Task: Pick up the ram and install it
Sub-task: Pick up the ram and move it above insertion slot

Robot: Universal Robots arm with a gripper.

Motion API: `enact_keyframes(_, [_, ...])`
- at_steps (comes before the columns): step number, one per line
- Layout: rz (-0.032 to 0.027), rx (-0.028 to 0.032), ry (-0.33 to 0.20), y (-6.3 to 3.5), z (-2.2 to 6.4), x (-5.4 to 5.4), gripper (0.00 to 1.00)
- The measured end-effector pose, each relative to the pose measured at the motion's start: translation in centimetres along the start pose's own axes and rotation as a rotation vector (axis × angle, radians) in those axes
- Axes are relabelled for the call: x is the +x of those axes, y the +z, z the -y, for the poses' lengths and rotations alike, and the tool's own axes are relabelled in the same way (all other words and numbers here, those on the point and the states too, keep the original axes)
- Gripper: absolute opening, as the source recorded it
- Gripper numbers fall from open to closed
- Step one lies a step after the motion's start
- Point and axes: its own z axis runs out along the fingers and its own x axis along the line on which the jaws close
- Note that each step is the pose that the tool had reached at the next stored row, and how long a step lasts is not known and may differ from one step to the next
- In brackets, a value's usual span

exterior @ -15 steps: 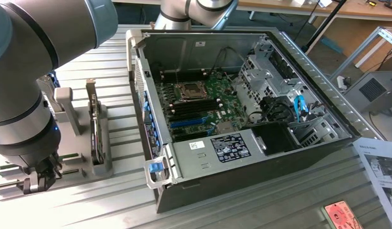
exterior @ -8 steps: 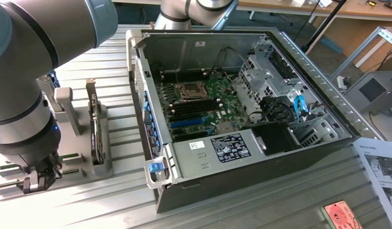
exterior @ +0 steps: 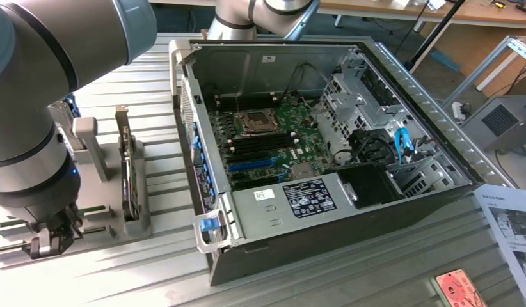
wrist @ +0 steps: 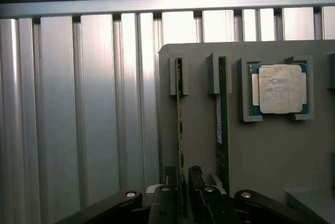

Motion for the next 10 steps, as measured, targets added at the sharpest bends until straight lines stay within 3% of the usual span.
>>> enact_keyframes(10, [-0.0003, 0.0, 0.0, 0.64, -0.18, 0.01, 0.24])
